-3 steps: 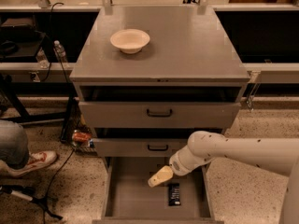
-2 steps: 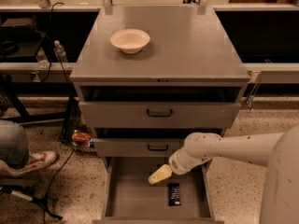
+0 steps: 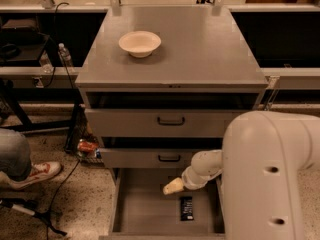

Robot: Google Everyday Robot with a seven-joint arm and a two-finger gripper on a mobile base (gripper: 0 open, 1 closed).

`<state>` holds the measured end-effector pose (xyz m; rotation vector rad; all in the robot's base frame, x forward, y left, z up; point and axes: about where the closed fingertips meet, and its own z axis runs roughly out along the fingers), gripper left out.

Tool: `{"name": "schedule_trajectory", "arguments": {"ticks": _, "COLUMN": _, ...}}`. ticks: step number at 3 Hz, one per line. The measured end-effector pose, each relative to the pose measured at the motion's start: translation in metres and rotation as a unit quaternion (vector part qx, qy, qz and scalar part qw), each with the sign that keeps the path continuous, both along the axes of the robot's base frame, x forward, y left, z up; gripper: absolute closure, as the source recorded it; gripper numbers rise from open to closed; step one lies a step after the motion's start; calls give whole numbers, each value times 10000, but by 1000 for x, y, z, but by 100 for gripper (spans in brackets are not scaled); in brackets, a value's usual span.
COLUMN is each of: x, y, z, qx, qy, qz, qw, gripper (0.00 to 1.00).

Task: Pick rxbar blueberry from bottom drawer and place on counter

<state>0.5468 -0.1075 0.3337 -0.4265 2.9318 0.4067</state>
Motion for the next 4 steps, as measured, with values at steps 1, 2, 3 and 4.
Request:
{"name": "schedule_trajectory", "arguments": {"ticks": 1, "x": -1, "y": -5, "z": -42, "qx": -57, "qy": 282, "qz": -358, "qw": 9989, "gripper": 0}}
{"name": "schedule_trajectory", "arguments": {"ticks": 2, "x": -8, "y": -7, "z": -99, "qx": -89, "qy": 671, "qz": -608, "qw": 9959, "gripper": 0}}
{"name": "schedule_trajectory", "arguments": {"ticks": 3, "x": -12, "y": -3, "z": -114, "qx": -144, "qy": 745, "qz": -523, "qw": 9957, "gripper": 0}}
{"name": "schedule_trajectory", "arguments": {"ticks": 4, "x": -15, "y": 5, "z": -147, "qx": -297, "qy": 930, "qz": -412, "qw": 9944, "gripper": 0}}
